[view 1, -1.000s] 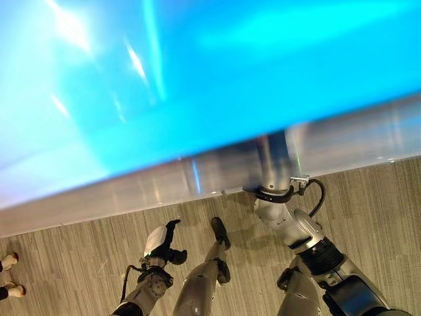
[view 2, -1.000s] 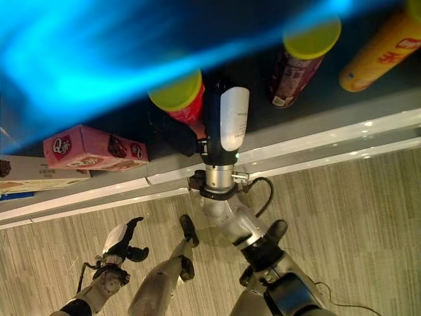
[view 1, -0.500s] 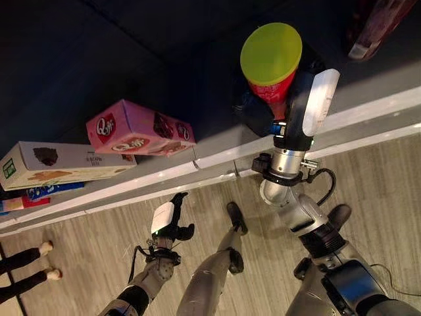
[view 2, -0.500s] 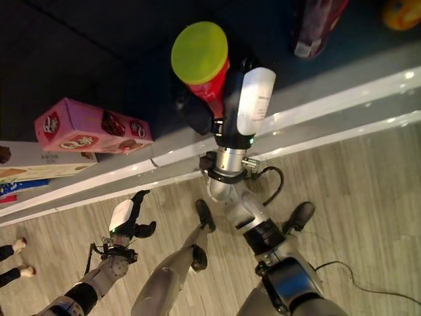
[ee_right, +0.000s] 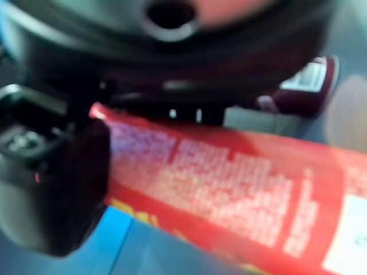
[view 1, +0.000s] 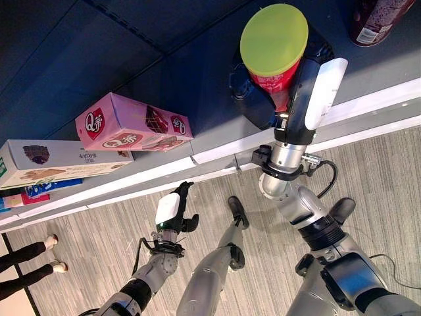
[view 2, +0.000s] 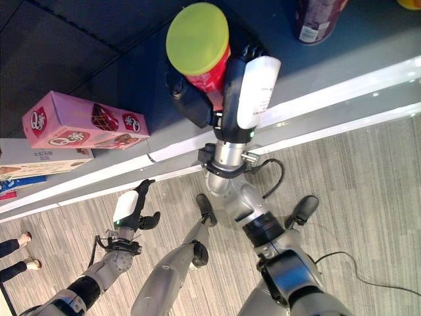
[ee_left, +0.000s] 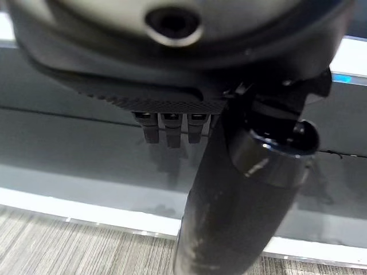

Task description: Put the goods on the table back onto the shelves and tidy them up.

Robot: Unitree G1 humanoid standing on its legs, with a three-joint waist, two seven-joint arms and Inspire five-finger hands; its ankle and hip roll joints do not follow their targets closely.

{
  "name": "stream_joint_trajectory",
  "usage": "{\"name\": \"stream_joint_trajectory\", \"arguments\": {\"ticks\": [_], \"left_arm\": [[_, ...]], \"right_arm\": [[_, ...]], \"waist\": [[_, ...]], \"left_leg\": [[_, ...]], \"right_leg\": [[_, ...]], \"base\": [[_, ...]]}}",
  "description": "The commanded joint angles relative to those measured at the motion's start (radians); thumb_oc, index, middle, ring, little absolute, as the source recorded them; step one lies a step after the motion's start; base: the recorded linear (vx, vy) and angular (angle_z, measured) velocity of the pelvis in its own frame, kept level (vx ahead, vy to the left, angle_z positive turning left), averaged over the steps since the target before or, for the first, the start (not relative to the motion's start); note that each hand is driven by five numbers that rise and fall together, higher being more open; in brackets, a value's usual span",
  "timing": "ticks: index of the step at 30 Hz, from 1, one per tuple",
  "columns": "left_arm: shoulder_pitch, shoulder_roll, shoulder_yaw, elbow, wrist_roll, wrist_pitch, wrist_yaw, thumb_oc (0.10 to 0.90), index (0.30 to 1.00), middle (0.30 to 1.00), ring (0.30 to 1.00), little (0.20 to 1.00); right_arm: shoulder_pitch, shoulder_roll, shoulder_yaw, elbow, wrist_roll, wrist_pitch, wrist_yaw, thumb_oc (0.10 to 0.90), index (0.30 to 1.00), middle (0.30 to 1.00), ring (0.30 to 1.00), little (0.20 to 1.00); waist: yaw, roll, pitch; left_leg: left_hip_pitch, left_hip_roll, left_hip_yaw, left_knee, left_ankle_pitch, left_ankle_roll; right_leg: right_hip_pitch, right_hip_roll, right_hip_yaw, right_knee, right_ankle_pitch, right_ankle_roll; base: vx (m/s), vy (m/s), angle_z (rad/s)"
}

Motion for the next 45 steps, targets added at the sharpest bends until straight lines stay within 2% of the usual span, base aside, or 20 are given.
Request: {"name": "stream_joint_trajectory", "arguments": {"ticks": [1, 8, 9, 10, 15, 21, 28, 36, 38, 40, 41, 45], "left_arm": [[0.011, 0.104, -0.022, -0.020, 0.039, 0.010, 0.109, 0.800, 0.900, 0.900, 0.900, 0.900], [-0.006, 0.111, -0.037, -0.028, 0.063, 0.016, 0.136, 0.800, 0.900, 0.900, 0.900, 0.900], [-0.008, 0.112, -0.035, -0.029, 0.062, 0.017, 0.141, 0.800, 0.900, 0.900, 0.900, 0.900], [-0.008, 0.112, -0.035, -0.029, 0.062, 0.017, 0.141, 0.800, 0.900, 0.900, 0.900, 0.900], [-0.005, 0.124, -0.023, -0.045, 0.074, 0.022, 0.145, 0.800, 0.900, 0.900, 0.900, 0.900], [0.002, 0.135, -0.017, -0.051, 0.075, 0.029, 0.148, 0.800, 0.900, 0.900, 0.900, 0.900], [0.004, 0.131, -0.006, -0.015, 0.063, 0.042, 0.139, 0.800, 0.900, 0.900, 0.900, 0.900], [0.031, 0.126, 0.015, 0.021, 0.045, 0.042, 0.120, 0.800, 0.900, 0.900, 0.900, 0.900], [0.049, 0.122, 0.027, 0.036, 0.037, 0.047, 0.104, 0.800, 0.900, 0.900, 0.900, 0.900], [0.050, 0.123, 0.026, 0.037, 0.037, 0.046, 0.105, 0.800, 0.900, 0.900, 0.900, 0.900], [0.065, 0.117, 0.037, 0.057, 0.028, 0.050, 0.093, 0.800, 0.900, 0.900, 0.900, 0.900], [0.085, 0.111, 0.039, 0.074, 0.030, 0.050, 0.079, 0.800, 0.900, 0.900, 0.900, 0.900]], "right_arm": [[-0.094, 0.023, -0.023, 0.024, -0.015, -0.039, -0.021, 0.400, 0.300, 0.300, 0.300, 0.300], [-0.142, -0.007, -0.030, 0.008, -0.042, -0.029, -0.019, 0.400, 0.300, 0.300, 0.300, 0.300], [-0.145, -0.012, -0.030, 0.000, -0.048, -0.027, -0.018, 0.692, 0.738, 0.738, 0.738, 0.738], [-0.145, -0.012, -0.030, -0.002, -0.048, -0.026, -0.018, 0.800, 0.900, 0.900, 0.900, 0.900], [-0.113, -0.016, -0.024, -0.048, -0.058, -0.035, -0.004, 0.800, 0.900, 0.900, 0.900, 0.900], [-0.057, -0.003, -0.016, -0.087, -0.035, -0.062, 0.015, 0.800, 0.900, 0.900, 0.900, 0.900], [0.018, 0.020, 0.008, -0.098, -0.001, -0.100, 0.025, 0.800, 0.900, 0.900, 0.900, 0.900], [0.082, 0.022, -0.020, -0.075, 0.032, -0.112, 0.020, 0.800, 0.900, 0.900, 0.900, 0.900], [0.125, 0.035, -0.035, -0.062, 0.054, -0.125, 0.019, 0.800, 0.900, 0.900, 0.900, 0.900], [0.126, 0.036, -0.035, -0.061, 0.054, -0.126, 0.019, 0.800, 0.900, 0.900, 0.900, 0.900], [0.177, 0.043, -0.052, -0.050, 0.069, -0.135, 0.011, 0.800, 0.900, 0.900, 0.900, 0.900], [0.249, 0.056, -0.069, -0.037, 0.083, -0.145, 0.000, 0.800, 0.900, 0.900, 0.900, 0.900]], "waist": [[0.052, -0.006, -0.014], [0.062, -0.002, -0.030], [0.062, -0.003, -0.032], [0.062, -0.003, -0.032], [0.059, -0.022, -0.045], [0.051, -0.031, -0.048], [0.026, -0.053, -0.038], [0.018, -0.096, -0.057], [0.013, -0.117, -0.071], [0.013, -0.117, -0.071], [0.008, -0.133, -0.081], [-0.003, -0.154, -0.096]], "left_leg": [[-0.062, 0.069, -0.045, 0.153, -0.181, -0.076], [-0.087, 0.073, -0.055, 0.164, -0.187, -0.075], [-0.090, 0.074, -0.057, 0.167, -0.189, -0.075], [-0.091, 0.074, -0.057, 0.168, -0.189, -0.075], [-0.096, 0.082, -0.061, 0.184, -0.200, -0.075], [-0.092, 0.083, -0.060, 0.188, -0.203, -0.075], [-0.070, 0.102, -0.065, 0.182, -0.195, -0.079], [0.007, 0.105, -0.076, 0.128, -0.170, -0.083], [0.037, 0.108, -0.081, 0.112, -0.166, -0.084], [0.040, 0.108, -0.081, 0.110, -0.165, -0.084], [0.072, 0.111, -0.084, 0.102, -0.166, -0.084], [0.120, 0.110, -0.087, 0.093, -0.170, -0.084]], "right_leg": [[0.032, -0.131, -0.060, 0.008, 0.178, 0.115], [0.022, -0.133, -0.058, 0.009, 0.178, 0.115], [0.022, -0.131, -0.058, 0.010, 0.178, 0.115], [0.022, -0.131, -0.058, 0.010, 0.178, 0.115], [0.030, -0.128, -0.067, 0.014, 0.178, 0.115], [0.037, -0.129, -0.070, 0.015, 0.178, 0.115], [0.049, -0.115, -0.069, 0.013, 0.178, 0.115], [0.107, -0.097, -0.093, 0.011, 0.178, 0.115], [0.135, -0.084, -0.098, 0.008, 0.178, 0.115], [0.138, -0.084, -0.099, 0.008, 0.178, 0.115], [0.165, -0.074, -0.098, 0.003, 0.177, 0.115], [0.210, -0.065, -0.099, 0.003, 0.170, 0.115]], "base": [[0.05, -0.010, 0.00], [0.03, -0.005, 0.01], [0.03, -0.007, 0.05], [0.01, -0.014, 0.06], [0.01, -0.018, 0.06], [0.00, 0.000, 0.00], [-0.06, -0.016, 0.00], [-0.03, -0.015, -0.02], [-0.02, -0.032, 0.04], [-0.01, -0.009, 0.02], [0.00, 0.000, 0.00], [0.01, -0.011, -0.03]]}}
